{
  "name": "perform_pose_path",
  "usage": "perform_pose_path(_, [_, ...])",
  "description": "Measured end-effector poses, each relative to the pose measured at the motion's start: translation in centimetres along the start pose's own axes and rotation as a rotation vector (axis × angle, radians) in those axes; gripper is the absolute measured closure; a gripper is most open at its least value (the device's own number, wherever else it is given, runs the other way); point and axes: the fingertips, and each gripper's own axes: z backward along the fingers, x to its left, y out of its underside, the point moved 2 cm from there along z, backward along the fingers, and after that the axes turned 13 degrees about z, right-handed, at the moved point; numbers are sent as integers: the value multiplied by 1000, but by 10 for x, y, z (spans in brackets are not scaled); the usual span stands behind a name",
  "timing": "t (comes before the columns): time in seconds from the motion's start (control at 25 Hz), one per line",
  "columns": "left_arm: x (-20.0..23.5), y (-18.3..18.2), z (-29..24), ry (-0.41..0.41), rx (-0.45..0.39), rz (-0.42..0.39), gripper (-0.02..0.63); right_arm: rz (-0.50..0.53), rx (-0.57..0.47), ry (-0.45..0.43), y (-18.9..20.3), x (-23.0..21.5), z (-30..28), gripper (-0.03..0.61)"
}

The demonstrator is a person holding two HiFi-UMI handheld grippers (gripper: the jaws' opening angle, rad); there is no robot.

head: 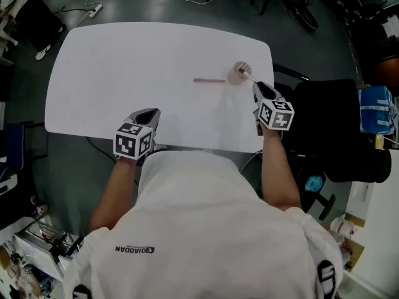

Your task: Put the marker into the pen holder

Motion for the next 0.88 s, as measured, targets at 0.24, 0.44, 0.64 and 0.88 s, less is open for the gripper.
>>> perform_pose_path(0.24, [10,4,9,-22,1,19,588,-21,62,-16,9,7,-23,491])
perform_pose_path(0.44, [6,-1,7,-12,-1,7,588,6,89,-20,12,5,-32,474])
perform_pose_path(0.64, [9,-4,8,-11,-1,4,588,15,83,-37,10,12,-30,472])
perform_pose_path(0.88, [11,-10,6,-11,0,5,588,52,93,-93,12,31,-30,474])
